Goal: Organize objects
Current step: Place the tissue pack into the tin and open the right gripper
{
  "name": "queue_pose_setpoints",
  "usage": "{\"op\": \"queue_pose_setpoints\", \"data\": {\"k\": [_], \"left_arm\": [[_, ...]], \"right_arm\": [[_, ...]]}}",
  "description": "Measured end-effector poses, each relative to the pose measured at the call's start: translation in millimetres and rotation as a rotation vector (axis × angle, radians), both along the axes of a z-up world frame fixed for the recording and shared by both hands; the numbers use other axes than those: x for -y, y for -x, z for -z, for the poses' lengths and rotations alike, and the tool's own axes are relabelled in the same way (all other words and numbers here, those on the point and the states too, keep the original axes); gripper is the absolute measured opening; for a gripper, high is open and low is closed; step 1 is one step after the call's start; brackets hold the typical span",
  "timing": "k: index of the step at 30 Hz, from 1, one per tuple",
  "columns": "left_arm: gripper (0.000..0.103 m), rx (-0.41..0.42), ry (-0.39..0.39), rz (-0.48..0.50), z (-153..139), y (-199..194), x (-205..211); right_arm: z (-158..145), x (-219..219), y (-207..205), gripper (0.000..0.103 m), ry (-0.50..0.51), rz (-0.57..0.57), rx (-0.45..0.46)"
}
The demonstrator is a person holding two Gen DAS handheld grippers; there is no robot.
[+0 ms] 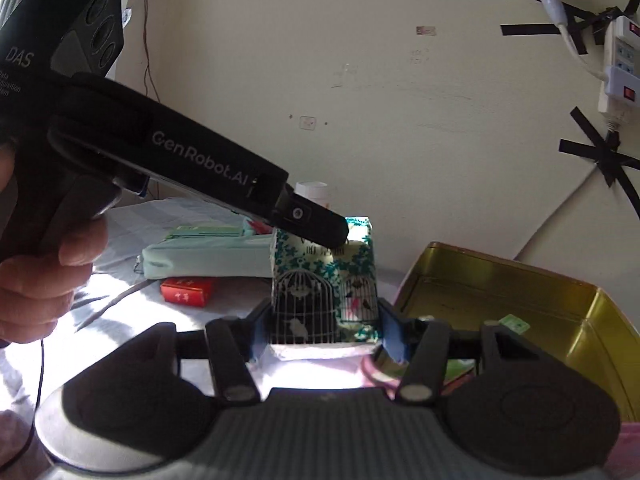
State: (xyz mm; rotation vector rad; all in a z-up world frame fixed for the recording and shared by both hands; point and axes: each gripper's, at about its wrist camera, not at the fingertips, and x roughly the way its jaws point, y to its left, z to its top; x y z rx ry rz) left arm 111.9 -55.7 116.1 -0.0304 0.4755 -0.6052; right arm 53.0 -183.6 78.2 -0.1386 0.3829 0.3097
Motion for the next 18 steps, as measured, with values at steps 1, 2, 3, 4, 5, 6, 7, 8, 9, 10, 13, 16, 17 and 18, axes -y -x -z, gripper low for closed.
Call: {"op": "queue_pose_setpoints", "data": {"k": [1,2,3,4,5,6,7,8,9,10,13,16,17,18], "left_arm": [[0.031,-0.001,-0.006,0.011,-0.4,-8.4,11.0],[0.031,-0.007,-0.011,0.019,0.4,-19.7,20.4],[0.031,-0.017,-0.015,0.025,2.5,-30.3,28.2],[0.031,-0.027,-0.018,0.028,5.1,-39.9,34.2],[0.031,-0.041,-0.021,0.03,8.6,-50.5,41.3],[0.031,-0.055,-0.024,0.031,12.4,-59.6,46.2],[0.031,-0.069,-0.024,0.03,16.5,-68.7,50.2],[0.031,-0.086,-0.024,0.026,21.0,-78.4,54.0],[0.031,-0.102,-0.021,0.022,24.7,-86.0,56.3],[0.032,-0.118,-0.017,0.016,28.3,-92.7,57.6],[0.035,-0.142,-0.02,-0.034,37.0,-107.7,60.4],[0.041,-0.142,-0.025,-0.079,38.9,-112.1,59.4],[0.041,-0.137,-0.025,-0.087,38.2,-110.8,56.4],[0.042,-0.131,-0.025,-0.094,37.4,-108.2,53.6]], "right_arm": [[-2.7,10.9,-4.5,0.054,-0.008,0.019,-0.012],[-4.3,20.5,-10.0,0.054,-0.015,0.033,-0.027],[-5.2,29.6,-16.6,0.054,-0.018,0.047,-0.044],[-3.9,39.2,-27.2,0.054,-0.018,0.062,-0.067],[-3.5,45.9,-34.4,0.054,-0.016,0.073,-0.086],[-2.3,52.7,-43.7,0.054,-0.01,0.084,-0.11],[-1.8,54.5,-53.0,0.054,-0.005,0.093,-0.132],[-1.1,55.2,-61.8,0.054,0.001,0.099,-0.154],[1.8,55.1,-73.7,0.054,0.008,0.105,-0.179],[9.4,56.3,-85.5,0.055,0.014,0.11,-0.201],[13.4,55.9,-97.8,0.063,0.021,0.143,-0.211],[14.3,61.7,-100.0,0.068,-0.029,0.148,-0.195],[14.0,62.6,-98.4,0.068,-0.042,0.151,-0.189],[13.8,62.8,-94.9,0.068,-0.056,0.154,-0.181]]}}
